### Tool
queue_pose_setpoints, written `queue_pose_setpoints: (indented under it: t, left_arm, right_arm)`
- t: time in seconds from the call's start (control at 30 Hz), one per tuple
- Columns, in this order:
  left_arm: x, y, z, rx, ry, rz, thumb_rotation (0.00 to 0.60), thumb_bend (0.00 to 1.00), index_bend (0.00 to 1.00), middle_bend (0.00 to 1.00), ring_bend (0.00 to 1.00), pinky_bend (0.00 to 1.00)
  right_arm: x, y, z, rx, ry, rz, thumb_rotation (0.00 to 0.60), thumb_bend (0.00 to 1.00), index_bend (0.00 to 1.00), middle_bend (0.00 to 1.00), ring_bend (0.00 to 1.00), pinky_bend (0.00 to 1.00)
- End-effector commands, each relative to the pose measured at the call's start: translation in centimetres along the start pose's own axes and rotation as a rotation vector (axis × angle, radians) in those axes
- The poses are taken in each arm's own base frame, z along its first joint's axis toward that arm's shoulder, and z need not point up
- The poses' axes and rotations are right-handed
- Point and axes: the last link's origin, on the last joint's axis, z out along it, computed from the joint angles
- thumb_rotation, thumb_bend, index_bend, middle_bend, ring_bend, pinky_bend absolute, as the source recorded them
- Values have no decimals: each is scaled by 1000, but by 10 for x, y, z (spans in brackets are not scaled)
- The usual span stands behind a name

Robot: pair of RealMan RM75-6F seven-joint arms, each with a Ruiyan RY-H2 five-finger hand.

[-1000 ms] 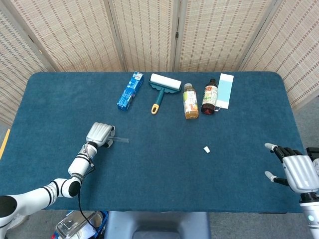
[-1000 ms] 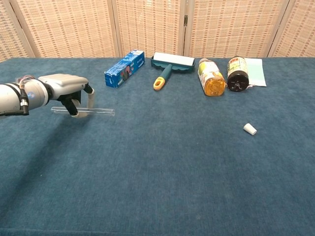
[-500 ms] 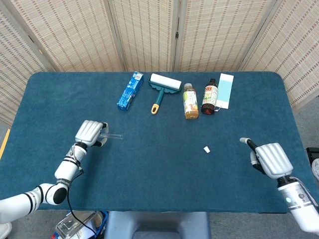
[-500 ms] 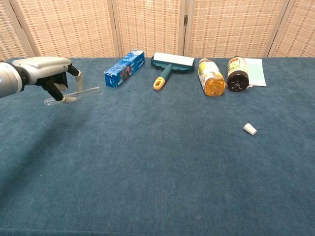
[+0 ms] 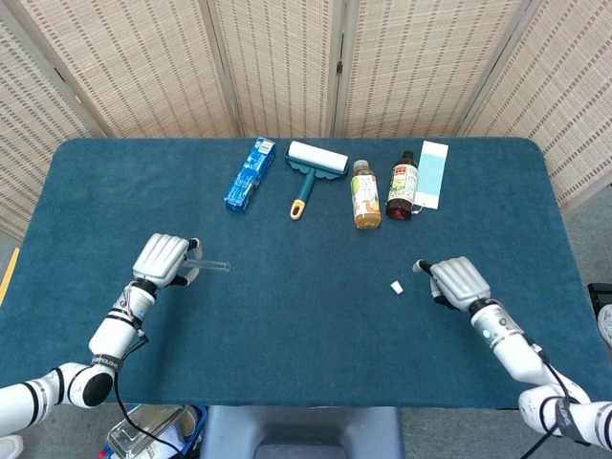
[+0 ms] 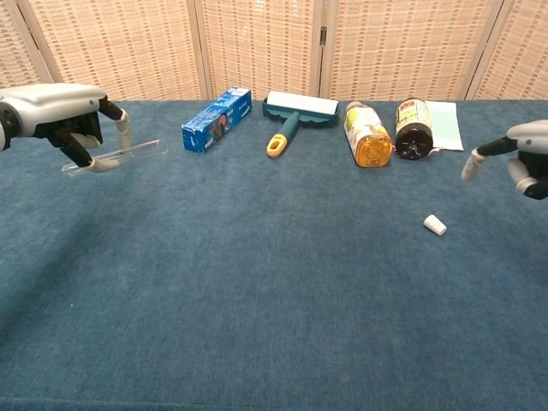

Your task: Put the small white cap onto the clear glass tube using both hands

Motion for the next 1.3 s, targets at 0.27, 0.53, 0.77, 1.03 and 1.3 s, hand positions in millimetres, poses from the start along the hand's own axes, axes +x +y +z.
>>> queue_pose_setpoints:
  t: [0.27, 0.53, 0.77, 1.03, 1.3]
  left_arm:
    - [-1, 2, 0, -3, -6, 1, 600, 348, 617, 1000, 1000, 1000]
    - [-1, 5, 1, -8, -7, -2, 600, 348, 617, 1000, 1000, 1000]
    - [-3, 4, 1, -5, -13, -1, 600, 348, 617, 1000, 1000, 1000]
    - [-5, 3, 2, -1, -18, 2, 600, 348, 618, 1000, 1000, 1000]
    - [-8, 2, 3, 3, -24, 0, 600, 348, 619, 1000, 1000, 1000]
  right_arm:
    - [-15, -18, 31, 34, -66, -2, 600, 1000, 281, 1000, 1000, 1000]
    - [-24, -23, 41, 44, -93, -9, 600, 1000, 281, 1000, 1000, 1000]
    - [-28, -22, 45, 41, -107, -7, 600, 1000, 281, 1000, 1000, 1000]
    - [-32, -22, 45, 50, -121, -7, 600, 1000, 284, 1000, 1000, 1000]
    - [-32, -18, 27, 55, -103, -27, 600, 1000, 284, 1000, 1000, 1000]
